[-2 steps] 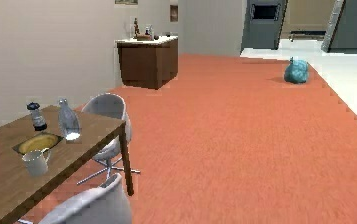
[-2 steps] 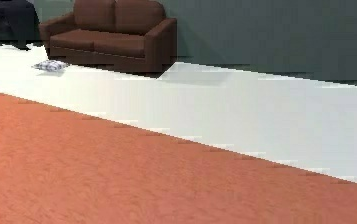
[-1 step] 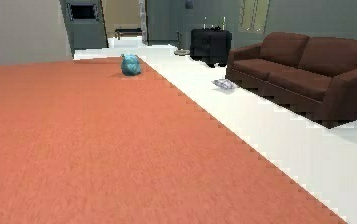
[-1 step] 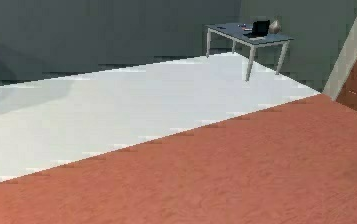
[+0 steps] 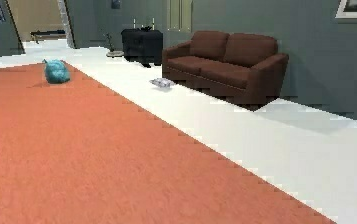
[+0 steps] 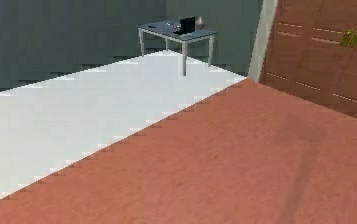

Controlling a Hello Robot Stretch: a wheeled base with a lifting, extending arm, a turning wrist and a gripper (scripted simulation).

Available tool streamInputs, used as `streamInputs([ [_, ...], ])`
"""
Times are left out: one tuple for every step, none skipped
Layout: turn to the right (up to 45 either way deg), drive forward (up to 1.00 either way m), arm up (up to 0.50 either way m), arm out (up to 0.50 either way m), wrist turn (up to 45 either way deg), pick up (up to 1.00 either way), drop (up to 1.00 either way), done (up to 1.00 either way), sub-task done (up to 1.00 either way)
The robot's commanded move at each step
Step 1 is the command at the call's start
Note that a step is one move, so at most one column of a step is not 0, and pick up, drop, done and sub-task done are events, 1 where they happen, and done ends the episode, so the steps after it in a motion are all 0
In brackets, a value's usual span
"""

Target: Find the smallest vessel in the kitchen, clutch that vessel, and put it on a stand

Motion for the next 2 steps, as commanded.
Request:
streamInputs([
  [0.0,0.10,0.00,0.00,0.0,0.00,0.00,0.00,0.00],
  [-36.0,0.00,0.00,0.00,0.0,0.00,0.00,0.00,0.00],
])
